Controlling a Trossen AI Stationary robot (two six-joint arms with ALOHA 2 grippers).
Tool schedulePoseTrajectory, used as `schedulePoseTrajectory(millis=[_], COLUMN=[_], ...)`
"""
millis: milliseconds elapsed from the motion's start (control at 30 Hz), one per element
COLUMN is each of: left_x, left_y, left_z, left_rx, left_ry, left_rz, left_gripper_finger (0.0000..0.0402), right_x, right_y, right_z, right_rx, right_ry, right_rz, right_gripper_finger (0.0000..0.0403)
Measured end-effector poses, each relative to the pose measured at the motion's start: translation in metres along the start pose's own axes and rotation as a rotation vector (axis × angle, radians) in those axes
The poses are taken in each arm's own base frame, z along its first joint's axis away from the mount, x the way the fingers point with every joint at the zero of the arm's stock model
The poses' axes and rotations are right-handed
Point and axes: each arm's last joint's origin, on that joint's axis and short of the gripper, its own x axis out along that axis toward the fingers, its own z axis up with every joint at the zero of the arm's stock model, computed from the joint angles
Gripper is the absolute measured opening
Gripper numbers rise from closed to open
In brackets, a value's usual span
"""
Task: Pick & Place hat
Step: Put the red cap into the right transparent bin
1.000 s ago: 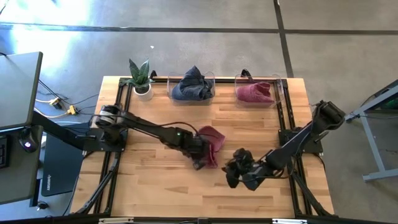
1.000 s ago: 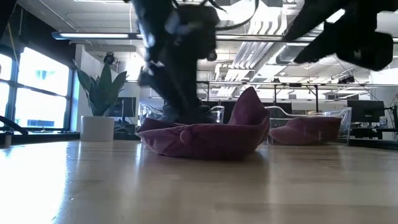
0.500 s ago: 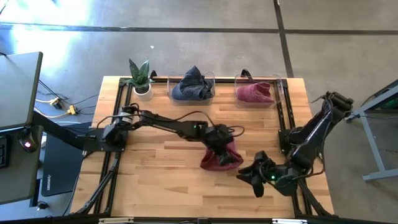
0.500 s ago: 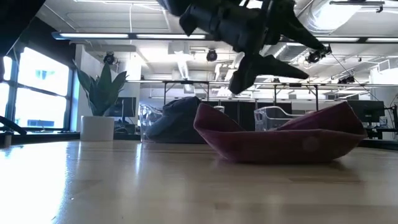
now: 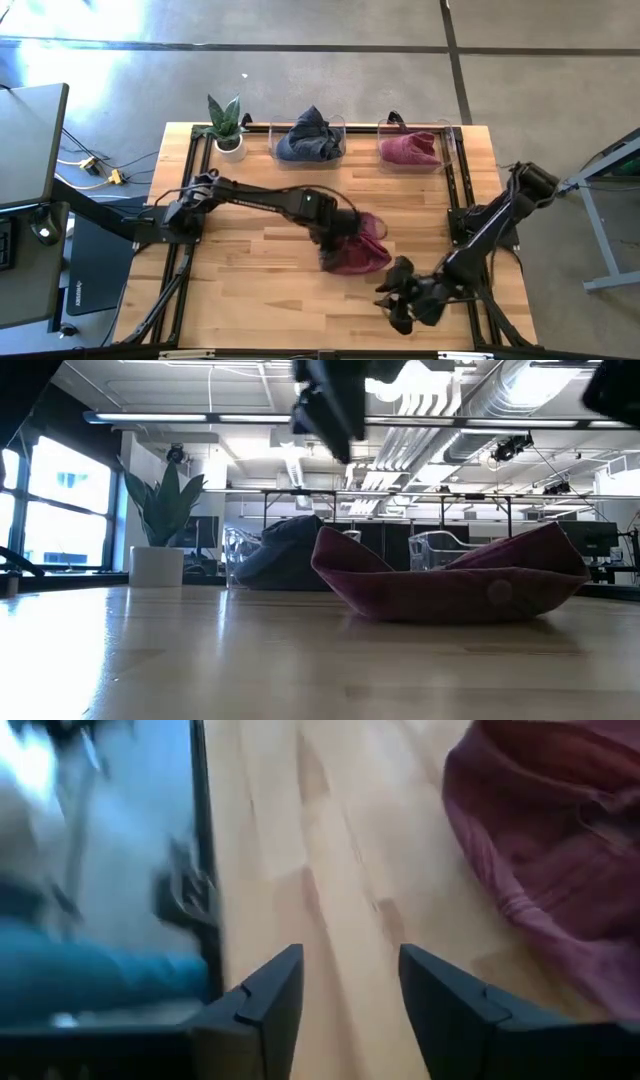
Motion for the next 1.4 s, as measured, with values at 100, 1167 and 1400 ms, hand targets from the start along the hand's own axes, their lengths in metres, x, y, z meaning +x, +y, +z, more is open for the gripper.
schedulePoseTrajectory(millis=[100, 1167, 1400], left_x=[0.004, 0.011, -0.003], left_y=[-0.012, -0.04, -0.031], left_z=[-0.018, -0.088, -0.07], left_rx=[0.052, -0.044, -0.043], left_ry=[0.087, -0.005, -0.126], left_rz=[0.059, 0.038, -0.047], left_gripper_finger=[0.0178, 0.0178, 0.0178], right_x=[0.018, 0.095, 0.055], right_y=[-0.009, -0.07, -0.052], right_z=[0.003, 0.024, 0.047], right_rx=[-0.182, -0.599, -0.434], right_ry=[0.067, 0.296, 0.291], right_rz=[-0.022, -0.137, 0.107], right_gripper_finger=[0.0182, 0.005, 0.005])
